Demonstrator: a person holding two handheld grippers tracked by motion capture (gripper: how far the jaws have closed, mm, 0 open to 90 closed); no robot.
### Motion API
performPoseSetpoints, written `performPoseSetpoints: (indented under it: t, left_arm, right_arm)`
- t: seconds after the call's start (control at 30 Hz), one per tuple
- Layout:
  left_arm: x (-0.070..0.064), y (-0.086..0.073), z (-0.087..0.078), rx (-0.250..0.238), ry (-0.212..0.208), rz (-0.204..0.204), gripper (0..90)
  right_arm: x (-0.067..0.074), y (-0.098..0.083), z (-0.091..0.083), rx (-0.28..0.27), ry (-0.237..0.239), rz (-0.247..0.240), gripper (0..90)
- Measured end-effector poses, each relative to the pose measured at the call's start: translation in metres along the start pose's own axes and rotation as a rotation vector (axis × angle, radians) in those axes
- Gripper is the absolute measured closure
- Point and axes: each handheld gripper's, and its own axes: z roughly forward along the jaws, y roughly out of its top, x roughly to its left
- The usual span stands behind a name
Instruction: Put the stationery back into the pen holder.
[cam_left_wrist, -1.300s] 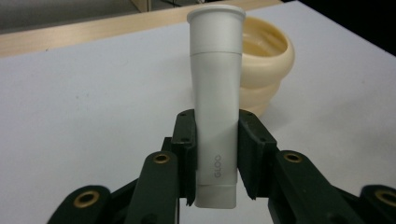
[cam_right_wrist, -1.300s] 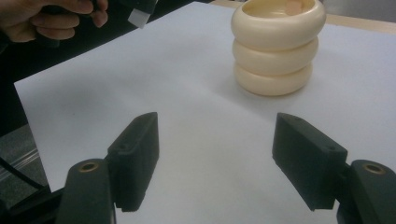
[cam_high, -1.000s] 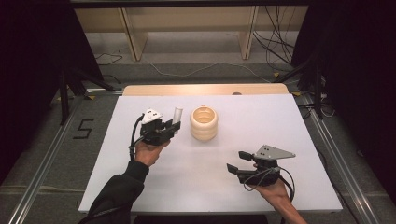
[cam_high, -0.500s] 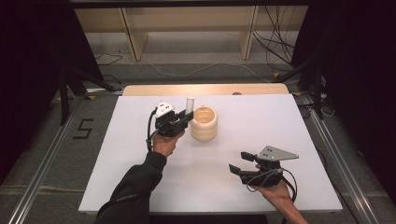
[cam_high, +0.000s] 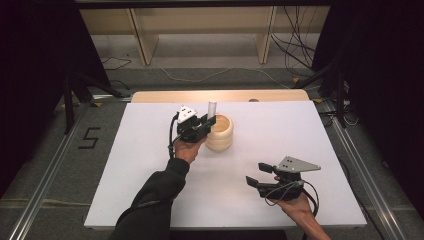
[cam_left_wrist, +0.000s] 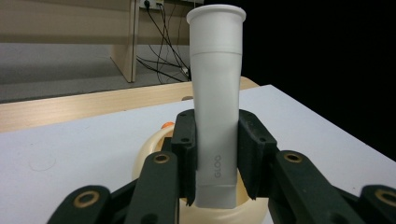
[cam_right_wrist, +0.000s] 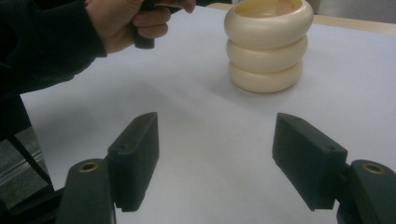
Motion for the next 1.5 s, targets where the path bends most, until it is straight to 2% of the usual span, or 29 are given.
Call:
performPoseSetpoints:
  t: [0.4, 0.63, 0.8, 1.1, 1.5]
  left_arm:
    - [-0.005, -0.005, 0.016, -0.008, 0.008, 0.002, 70.2]
    - [-0.005, -0.009, 0.020, -0.003, 0.021, 0.005, 70.1]
    - [-0.005, -0.012, 0.022, -0.007, 0.024, -0.009, 70.1]
    - [-0.007, -0.018, 0.026, 0.009, 0.035, 0.002, 70.0]
    - [-0.009, -0.022, 0.028, 0.038, 0.047, -0.009, 69.3]
  right_arm:
    - [0.000, 0.000, -0.001, -0.008, 0.003, -0.004, 32.2]
    - [-0.001, 0.001, -0.001, -0.008, 0.005, -0.004, 32.2]
    - [0.000, 0.000, 0.000, -0.007, 0.006, -0.005, 32.3]
    - [-0.001, 0.001, -0.001, -0.010, 0.009, -0.007, 32.4]
    - [-0.001, 0.001, -0.001, -0.012, 0.009, -0.005, 32.4]
